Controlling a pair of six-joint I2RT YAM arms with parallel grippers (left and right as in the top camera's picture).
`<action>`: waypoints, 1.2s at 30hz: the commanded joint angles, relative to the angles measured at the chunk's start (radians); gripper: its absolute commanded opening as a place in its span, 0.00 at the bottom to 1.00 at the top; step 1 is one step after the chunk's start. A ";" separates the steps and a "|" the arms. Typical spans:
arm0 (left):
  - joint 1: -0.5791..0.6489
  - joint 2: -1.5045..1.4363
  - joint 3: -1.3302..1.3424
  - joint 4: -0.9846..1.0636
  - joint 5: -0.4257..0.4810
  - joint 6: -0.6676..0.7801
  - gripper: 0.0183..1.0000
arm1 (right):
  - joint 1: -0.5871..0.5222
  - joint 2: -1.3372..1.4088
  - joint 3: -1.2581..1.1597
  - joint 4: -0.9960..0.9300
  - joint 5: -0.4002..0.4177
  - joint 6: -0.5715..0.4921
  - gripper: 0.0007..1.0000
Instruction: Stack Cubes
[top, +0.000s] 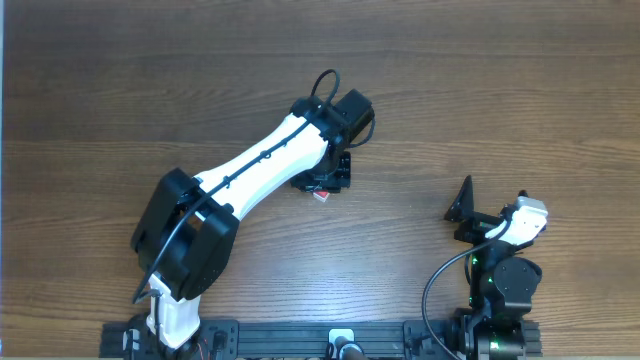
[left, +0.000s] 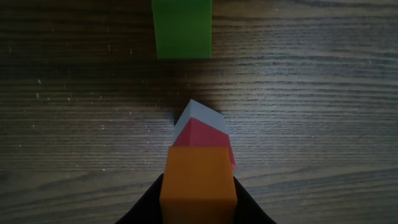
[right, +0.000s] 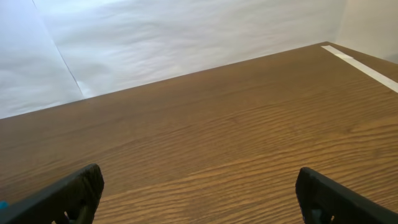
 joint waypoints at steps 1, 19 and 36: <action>0.001 -0.040 0.016 -0.003 0.006 0.034 0.02 | 0.003 -0.002 0.005 -0.021 0.017 -0.005 0.99; -0.002 -0.039 0.016 -0.007 0.018 0.049 0.02 | 0.003 -0.002 0.005 -0.021 0.017 -0.005 0.99; 0.000 -0.019 0.014 -0.006 0.018 0.052 0.03 | 0.003 -0.002 0.005 -0.021 0.017 -0.005 0.99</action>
